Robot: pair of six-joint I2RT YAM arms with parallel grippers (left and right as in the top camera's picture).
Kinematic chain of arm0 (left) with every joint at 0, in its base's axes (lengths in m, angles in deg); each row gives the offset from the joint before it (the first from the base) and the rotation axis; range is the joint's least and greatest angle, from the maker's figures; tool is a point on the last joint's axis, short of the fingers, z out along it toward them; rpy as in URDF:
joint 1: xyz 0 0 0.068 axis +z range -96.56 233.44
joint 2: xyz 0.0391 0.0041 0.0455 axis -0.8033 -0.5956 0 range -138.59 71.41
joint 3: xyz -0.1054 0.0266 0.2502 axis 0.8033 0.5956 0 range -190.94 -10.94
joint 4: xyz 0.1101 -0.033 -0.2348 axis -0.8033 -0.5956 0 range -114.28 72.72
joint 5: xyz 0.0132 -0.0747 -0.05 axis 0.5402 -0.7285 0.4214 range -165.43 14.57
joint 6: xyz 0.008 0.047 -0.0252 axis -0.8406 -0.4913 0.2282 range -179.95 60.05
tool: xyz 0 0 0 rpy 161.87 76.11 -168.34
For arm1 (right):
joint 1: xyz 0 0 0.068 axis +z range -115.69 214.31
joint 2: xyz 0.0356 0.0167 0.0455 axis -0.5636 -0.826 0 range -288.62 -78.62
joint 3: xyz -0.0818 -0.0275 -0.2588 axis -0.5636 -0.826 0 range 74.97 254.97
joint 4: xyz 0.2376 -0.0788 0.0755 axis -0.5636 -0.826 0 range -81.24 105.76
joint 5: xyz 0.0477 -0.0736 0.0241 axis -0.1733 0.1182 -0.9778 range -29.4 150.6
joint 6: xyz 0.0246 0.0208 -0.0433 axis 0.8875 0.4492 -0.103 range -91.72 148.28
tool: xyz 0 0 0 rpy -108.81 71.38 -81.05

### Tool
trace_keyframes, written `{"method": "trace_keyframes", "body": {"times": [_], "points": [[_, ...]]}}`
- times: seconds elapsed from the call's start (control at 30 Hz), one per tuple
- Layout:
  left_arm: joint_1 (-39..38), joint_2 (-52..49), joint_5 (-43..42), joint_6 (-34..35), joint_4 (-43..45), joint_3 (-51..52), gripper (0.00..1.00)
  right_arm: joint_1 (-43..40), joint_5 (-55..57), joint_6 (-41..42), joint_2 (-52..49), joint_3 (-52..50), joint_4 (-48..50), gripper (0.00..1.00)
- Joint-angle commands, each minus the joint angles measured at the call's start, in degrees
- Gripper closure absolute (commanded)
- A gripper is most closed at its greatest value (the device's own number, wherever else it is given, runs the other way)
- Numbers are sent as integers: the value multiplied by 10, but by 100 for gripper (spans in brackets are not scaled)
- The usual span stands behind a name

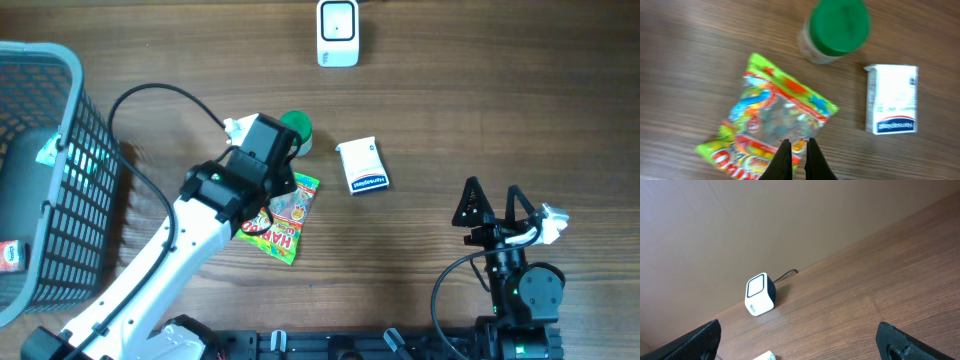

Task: Scan the item barcode
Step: 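Place the colorful gummy bag below the jar and release it, then reach into the basket and grasp the green toilet tissue pack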

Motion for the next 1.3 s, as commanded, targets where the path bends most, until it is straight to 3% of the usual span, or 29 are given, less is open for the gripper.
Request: {"method": "trace_keyframes", "body": {"times": [0.0,0.17,0.3,0.47,0.6,0.77,0.87,0.93,1.0,1.07,1.17,1.27], "points": [[16,-44,12,12,1,35,96,3,11,4,3,-1,3,0],[26,-129,-94,12,77,107,96,3,11,4,3,-1,3,0],[26,-178,-108,53,59,132,96,3,11,3,3,-1,3,0],[26,-162,-105,54,55,120,96,3,11,4,3,-1,3,0],[26,-102,-91,54,-26,42,96,3,11,4,3,-1,3,0],[26,-53,-45,56,-53,28,42,3,11,4,3,-1,3,0],[26,-48,0,54,-67,22,2,3,11,4,3,-1,3,0],[30,-27,72,54,-99,-20,0,3,11,4,3,-1,3,1],[46,18,179,54,-152,-128,0,3,11,4,3,-1,3,0],[66,46,228,54,-172,-200,0,3,11,4,3,-1,3,0],[149,101,287,54,-174,-287,0,3,11,4,3,-1,3,0],[269,136,293,61,-167,-289,0,3,11,4,3,-1,3,0]]}}
